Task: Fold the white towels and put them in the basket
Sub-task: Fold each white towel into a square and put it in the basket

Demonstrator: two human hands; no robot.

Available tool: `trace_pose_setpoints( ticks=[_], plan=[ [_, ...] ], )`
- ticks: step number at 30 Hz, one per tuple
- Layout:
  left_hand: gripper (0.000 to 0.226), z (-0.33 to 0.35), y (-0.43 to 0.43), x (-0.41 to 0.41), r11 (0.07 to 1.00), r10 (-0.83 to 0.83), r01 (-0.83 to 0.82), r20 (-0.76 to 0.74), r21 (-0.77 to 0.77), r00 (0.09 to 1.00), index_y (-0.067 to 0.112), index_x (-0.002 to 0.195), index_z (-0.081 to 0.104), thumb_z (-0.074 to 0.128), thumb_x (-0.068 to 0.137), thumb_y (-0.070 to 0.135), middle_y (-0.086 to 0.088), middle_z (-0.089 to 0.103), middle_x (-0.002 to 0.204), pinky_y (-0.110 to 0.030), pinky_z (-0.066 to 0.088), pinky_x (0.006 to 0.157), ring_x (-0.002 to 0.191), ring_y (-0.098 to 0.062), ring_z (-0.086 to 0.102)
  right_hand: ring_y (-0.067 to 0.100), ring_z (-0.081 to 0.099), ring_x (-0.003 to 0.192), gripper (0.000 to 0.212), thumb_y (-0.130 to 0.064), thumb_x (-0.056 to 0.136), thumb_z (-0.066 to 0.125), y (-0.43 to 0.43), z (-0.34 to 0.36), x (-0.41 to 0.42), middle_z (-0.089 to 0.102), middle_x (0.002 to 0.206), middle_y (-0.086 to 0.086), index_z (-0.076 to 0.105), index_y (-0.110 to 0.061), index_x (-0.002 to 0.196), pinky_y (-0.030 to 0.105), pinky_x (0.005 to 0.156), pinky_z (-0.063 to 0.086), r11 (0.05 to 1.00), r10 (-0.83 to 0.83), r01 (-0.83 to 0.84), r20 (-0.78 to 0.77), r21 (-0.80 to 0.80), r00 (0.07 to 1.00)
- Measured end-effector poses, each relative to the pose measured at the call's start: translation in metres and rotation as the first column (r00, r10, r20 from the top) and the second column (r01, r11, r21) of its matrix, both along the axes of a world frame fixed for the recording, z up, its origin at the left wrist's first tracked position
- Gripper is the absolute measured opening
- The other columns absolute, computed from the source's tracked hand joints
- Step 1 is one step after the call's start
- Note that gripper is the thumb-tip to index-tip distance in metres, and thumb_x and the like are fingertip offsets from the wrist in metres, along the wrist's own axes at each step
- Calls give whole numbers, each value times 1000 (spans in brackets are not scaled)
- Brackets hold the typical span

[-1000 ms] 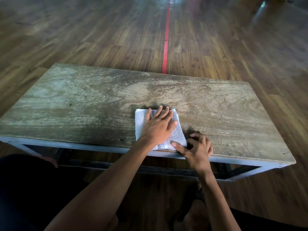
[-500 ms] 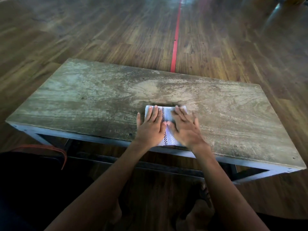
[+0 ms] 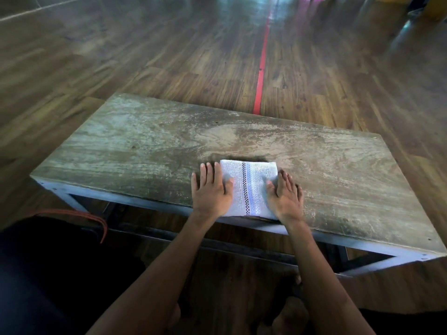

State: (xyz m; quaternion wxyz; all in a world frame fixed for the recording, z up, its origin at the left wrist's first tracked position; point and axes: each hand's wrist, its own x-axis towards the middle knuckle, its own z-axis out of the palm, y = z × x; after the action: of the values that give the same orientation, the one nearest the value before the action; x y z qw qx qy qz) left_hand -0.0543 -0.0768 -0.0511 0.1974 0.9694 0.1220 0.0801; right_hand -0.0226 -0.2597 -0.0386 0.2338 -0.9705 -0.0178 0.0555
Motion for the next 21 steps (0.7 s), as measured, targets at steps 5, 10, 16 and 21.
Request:
trace_pose_setpoints(
  ticks=[5, 10, 16, 21],
  plan=[
    [61, 15, -11, -9, 992, 116, -120, -94, -38, 989, 12, 119, 52, 16, 95, 55, -12, 43, 129, -46, 25, 101, 120, -30, 35, 31, 21, 133, 52, -51, 92, 45, 7, 13, -3, 30, 142, 13, 51, -8, 122, 44, 113, 14, 979, -173, 174, -20, 110, 985],
    [46, 28, -16, -3, 960, 169, -203, -177, -194, 970, 8, 122, 48, 36, 96, 44, -11, 41, 129, -44, 27, 102, 123, -29, 34, 33, 23, 125, 35, -44, 83, 50, 5, 30, 3, 31, 129, 12, 49, -11, 95, 45, 109, 22, 973, -201, 218, -185, 76, 962],
    [33, 37, -17, -5, 891, 89, -134, -123, -434, 988, 7, 118, 35, 37, 99, 34, -13, 58, 113, -46, 48, 86, 98, -31, 60, 18, 51, 71, 31, -38, 77, 51, 2, 30, 6, 50, 74, -1, 48, -10, 89, 28, 57, 41, 901, -117, 177, -172, 395, 978],
    [38, 46, -19, -6, 631, 121, -97, -26, -770, 992, 13, 135, 28, 40, 100, 22, -13, 59, 115, -27, 42, 63, 71, -9, 54, 14, 55, 73, 44, -15, 92, 55, -1, 32, -5, 56, 96, 3, 30, -23, 127, 20, 53, 45, 692, -99, 191, -171, 696, 980]
  ],
)
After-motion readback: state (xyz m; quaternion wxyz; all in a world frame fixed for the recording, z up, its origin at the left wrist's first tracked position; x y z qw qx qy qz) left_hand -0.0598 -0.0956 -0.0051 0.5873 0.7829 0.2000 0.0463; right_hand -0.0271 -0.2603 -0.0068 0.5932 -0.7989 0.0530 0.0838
